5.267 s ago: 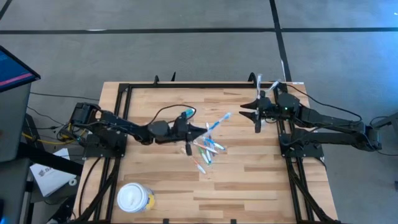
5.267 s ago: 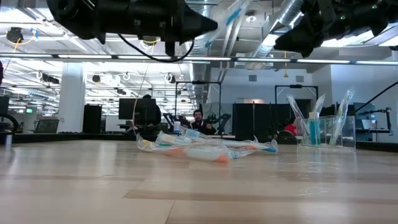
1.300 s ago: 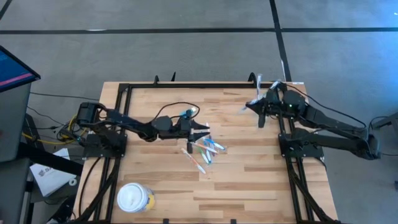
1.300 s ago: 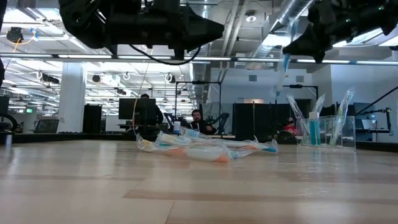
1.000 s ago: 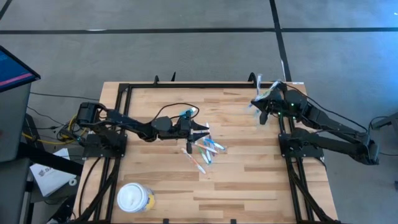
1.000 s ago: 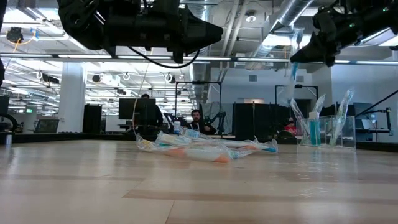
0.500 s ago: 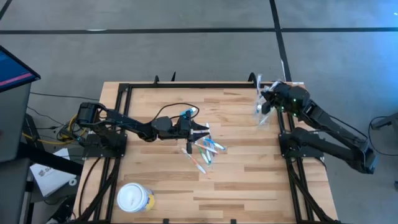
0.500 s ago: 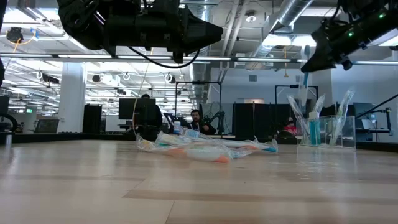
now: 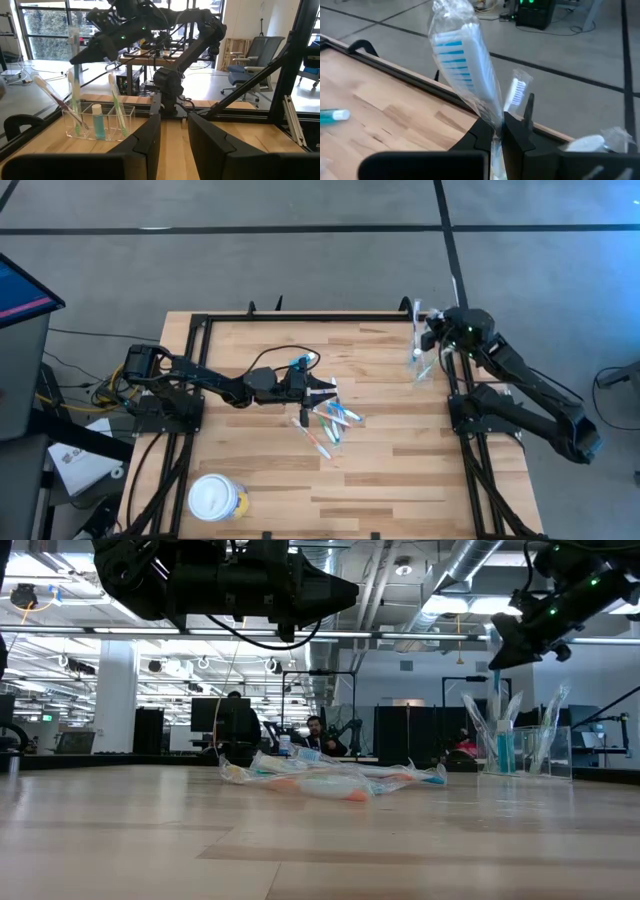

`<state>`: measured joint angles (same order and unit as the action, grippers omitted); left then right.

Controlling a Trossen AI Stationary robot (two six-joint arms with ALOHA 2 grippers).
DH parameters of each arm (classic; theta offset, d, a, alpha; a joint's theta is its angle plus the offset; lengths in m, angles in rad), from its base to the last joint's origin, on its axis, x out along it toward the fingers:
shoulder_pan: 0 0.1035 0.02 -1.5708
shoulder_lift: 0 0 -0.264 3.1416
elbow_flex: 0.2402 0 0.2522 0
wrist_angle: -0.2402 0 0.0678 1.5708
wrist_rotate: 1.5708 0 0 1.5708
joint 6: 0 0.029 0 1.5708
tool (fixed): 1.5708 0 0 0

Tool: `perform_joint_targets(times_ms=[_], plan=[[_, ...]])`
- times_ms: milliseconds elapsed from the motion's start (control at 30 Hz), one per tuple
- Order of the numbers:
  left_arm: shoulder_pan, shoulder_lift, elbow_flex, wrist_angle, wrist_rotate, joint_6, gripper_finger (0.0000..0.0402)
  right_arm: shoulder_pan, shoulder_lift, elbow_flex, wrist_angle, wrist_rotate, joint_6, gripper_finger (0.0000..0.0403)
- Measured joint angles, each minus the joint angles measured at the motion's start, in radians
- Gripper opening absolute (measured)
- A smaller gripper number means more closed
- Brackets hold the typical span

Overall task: Pick & Place toothbrushing station
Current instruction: Put the blue toothbrush into the transparent organizer

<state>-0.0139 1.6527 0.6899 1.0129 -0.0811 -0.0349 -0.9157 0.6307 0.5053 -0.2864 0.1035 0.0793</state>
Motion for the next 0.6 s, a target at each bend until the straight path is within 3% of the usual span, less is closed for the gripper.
perform_joint_targets(times_ms=[600], plan=[[-0.014,0.000,0.000,-0.002,0.000,0.000,0.0094,-0.023,0.151,-0.013,0.052,-0.040,0.000,0.0010]])
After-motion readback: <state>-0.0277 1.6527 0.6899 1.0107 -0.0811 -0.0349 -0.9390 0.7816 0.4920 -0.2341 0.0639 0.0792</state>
